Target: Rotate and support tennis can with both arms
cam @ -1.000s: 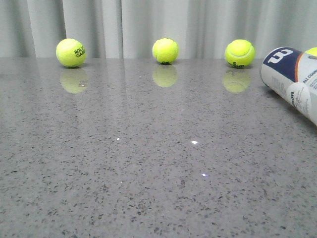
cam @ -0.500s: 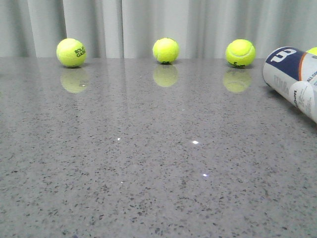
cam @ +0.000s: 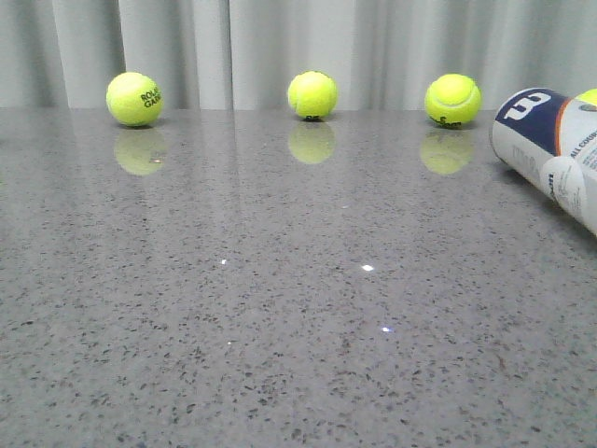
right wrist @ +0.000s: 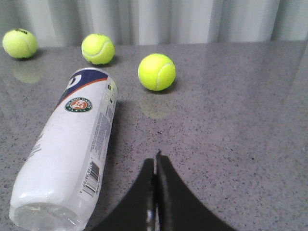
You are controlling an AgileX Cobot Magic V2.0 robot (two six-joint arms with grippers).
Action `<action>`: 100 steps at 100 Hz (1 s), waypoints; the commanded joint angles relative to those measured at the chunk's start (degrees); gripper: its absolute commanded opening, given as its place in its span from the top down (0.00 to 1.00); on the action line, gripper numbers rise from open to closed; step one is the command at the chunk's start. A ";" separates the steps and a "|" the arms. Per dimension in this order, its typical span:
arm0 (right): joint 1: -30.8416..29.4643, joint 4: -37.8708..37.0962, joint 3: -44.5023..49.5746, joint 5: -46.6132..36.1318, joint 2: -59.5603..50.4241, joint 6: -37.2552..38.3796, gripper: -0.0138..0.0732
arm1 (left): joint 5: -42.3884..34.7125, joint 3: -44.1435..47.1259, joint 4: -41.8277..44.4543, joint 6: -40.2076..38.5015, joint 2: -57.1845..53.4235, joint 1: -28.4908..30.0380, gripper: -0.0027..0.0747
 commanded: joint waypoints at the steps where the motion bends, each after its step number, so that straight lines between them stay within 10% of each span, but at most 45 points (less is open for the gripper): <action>1: 0.12 0.27 -6.50 1.59 6.40 0.03 0.92 | -4.54 2.52 -0.36 -0.48 -2.00 -0.35 0.99; 23: 0.12 2.96 -18.69 11.12 20.20 -0.01 0.78 | -4.54 2.52 -0.36 -0.48 -2.00 -0.35 0.99; 45: 0.49 4.72 -28.01 16.08 30.31 -1.76 0.07 | -4.54 2.52 -0.36 -0.48 -2.00 -0.35 0.99; 100: 6.58 21.99 -46.45 32.34 58.51 -4.17 0.13 | -4.54 2.52 -0.36 -0.48 -2.00 -0.35 0.99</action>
